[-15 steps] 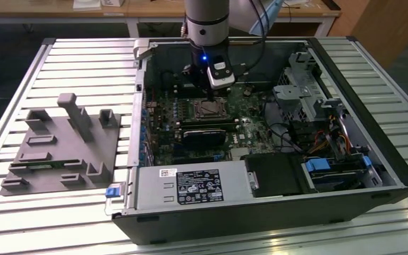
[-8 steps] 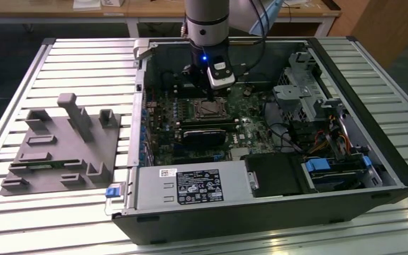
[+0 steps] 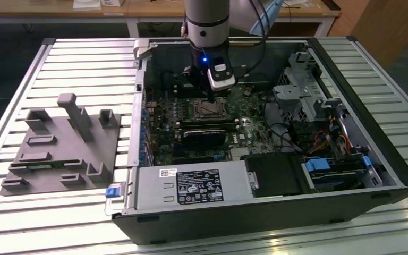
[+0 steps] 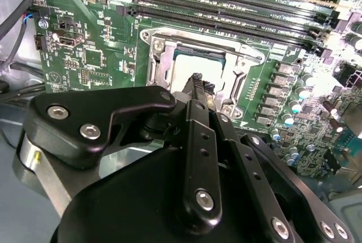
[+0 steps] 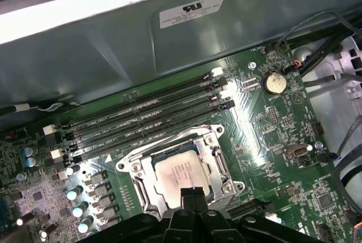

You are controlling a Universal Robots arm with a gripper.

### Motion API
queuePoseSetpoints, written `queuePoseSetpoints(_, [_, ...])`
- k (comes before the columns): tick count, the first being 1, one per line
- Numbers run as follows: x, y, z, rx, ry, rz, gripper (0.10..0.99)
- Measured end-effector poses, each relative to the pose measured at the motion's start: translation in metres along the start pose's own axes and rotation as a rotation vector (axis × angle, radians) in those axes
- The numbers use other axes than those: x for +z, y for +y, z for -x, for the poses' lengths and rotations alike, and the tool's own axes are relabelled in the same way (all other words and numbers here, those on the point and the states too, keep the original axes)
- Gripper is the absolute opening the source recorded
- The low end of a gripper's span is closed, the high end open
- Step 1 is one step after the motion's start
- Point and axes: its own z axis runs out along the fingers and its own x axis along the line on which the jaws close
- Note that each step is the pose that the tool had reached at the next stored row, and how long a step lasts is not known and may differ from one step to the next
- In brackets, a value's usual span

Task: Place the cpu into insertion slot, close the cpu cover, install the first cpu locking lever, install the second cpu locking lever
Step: 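Install the second cpu locking lever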

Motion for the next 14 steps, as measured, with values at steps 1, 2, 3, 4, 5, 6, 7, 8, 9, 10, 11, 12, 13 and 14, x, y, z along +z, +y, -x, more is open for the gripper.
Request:
queuePoseSetpoints(1, [0.0, -0.0005, 0.0002, 0.0, 0.0, 0.0, 0.106])
queuePoseSetpoints(2, [-0.0001, -0.001, 0.0004, 0.0, 0.0, 0.0, 0.106])
queuePoseSetpoints(3, [-0.0001, -0.0016, 0.0006, 0.0, 0.0, 0.0, 0.106])
queuePoseSetpoints(4, [-0.0001, -0.0021, 0.0008, 0.0, 0.0, 0.0, 0.106])
queuePoseSetpoints(5, [-0.0001, -0.0028, 0.0011, 0.0, 0.0, 0.0, 0.106])
queuePoseSetpoints(6, [-0.0002, -0.0035, 0.0013, 0.0, 0.0, 0.0, 0.106])
queuePoseSetpoints(7, [-0.0002, -0.0042, 0.0016, 0.0, 0.0, 0.0, 0.106])
queuePoseSetpoints(8, [-0.0002, -0.0049, 0.0019, 0.0, 0.0, 0.0, 0.106])
queuePoseSetpoints(9, [-0.0003, -0.0057, 0.0022, 0.0, 0.0, 0.0, 0.106])
queuePoseSetpoints(10, [-0.0004, -0.0065, 0.0025, 0.0, 0.0, 0.0, 0.106])
queuePoseSetpoints(11, [-0.0004, -0.0074, 0.0029, 0.0, 0.0, 0.0, 0.106])
queuePoseSetpoints(12, [-0.0004, -0.0082, 0.0032, 0.0, 0.0, 0.0, 0.106])
queuePoseSetpoints(13, [-0.0005, -0.009, 0.0035, 0.0, 0.0, 0.0, 0.106])
queuePoseSetpoints(14, [-0.0005, -0.0098, 0.0038, 0.0, 0.0, 0.0, 0.106])
